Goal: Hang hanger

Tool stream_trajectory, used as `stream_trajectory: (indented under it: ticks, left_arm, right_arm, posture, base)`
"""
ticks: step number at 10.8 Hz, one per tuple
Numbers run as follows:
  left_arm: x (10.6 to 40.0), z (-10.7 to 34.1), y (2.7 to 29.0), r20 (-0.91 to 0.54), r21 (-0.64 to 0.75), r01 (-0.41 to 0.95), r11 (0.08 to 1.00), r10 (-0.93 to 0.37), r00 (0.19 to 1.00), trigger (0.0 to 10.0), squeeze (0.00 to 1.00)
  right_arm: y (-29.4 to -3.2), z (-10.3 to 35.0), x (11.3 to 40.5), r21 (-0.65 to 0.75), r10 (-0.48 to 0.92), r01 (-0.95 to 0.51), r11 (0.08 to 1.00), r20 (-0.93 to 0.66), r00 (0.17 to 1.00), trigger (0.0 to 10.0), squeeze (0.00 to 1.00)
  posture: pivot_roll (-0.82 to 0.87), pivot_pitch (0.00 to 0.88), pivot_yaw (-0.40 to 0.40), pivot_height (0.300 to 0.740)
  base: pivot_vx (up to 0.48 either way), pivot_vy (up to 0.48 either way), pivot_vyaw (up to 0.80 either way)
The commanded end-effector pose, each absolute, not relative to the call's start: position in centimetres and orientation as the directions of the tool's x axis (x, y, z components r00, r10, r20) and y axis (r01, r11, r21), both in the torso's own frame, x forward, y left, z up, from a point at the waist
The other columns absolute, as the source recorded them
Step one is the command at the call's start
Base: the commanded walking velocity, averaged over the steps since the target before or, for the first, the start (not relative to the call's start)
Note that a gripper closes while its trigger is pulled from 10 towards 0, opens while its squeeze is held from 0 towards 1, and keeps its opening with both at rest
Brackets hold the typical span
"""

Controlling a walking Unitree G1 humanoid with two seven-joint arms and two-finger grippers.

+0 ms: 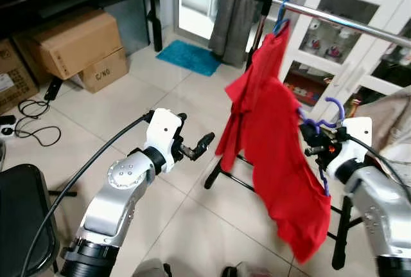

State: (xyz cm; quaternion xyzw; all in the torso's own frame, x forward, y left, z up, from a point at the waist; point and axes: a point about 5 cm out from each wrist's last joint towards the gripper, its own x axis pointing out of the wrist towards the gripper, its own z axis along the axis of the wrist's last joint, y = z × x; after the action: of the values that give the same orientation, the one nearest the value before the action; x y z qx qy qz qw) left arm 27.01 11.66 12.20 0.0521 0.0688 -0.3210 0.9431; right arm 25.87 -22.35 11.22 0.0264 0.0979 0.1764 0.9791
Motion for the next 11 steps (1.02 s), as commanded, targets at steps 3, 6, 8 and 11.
stream_trajectory:
  ticks: [3, 6, 8, 11]
  left_arm:
    - [26.7, 12.4, 11.1, -0.150, 0.042, 0.669, 0.742, -0.658, 0.738, 10.0, 0.00]
    - [27.4, 13.1, 10.3, -0.129, -0.039, 0.741, 0.670, -0.739, 0.662, 10.0, 1.00]
    - [28.2, 13.1, 9.8, -0.150, -0.076, 0.748, 0.659, -0.750, 0.645, 10.0, 1.00]
    - [29.8, 12.9, 10.0, -0.139, -0.137, 0.689, 0.712, -0.703, 0.698, 10.0, 0.11]
  right_arm:
    - [-22.2, 12.0, 25.5, 0.109, 0.559, -0.548, 0.829, -0.119, 0.821, 0.0, 0.00]
    - [-20.2, 13.1, 26.2, 0.086, 0.630, -0.624, 0.777, -0.065, 0.774, 0.0, 0.00]
    - [-18.7, 14.0, 26.5, 0.038, 0.614, -0.613, 0.789, -0.030, 0.788, 0.0, 0.00]
    - [-18.0, 15.0, 27.0, -0.122, 0.528, -0.527, 0.841, -0.021, 0.849, 0.0, 0.00]
  posture:
    - [-0.03, 0.000, -0.058, 0.740]
    - [-0.02, 0.000, -0.057, 0.740]
    - [-0.02, 0.000, -0.049, 0.740]
    - [-0.02, 0.000, -0.038, 0.740]
  base:
    - [0.000, 0.000, 0.00]
    - [0.000, 0.000, 0.00]
    - [0.000, 0.000, 0.00]
    - [0.000, 0.000, 0.00]
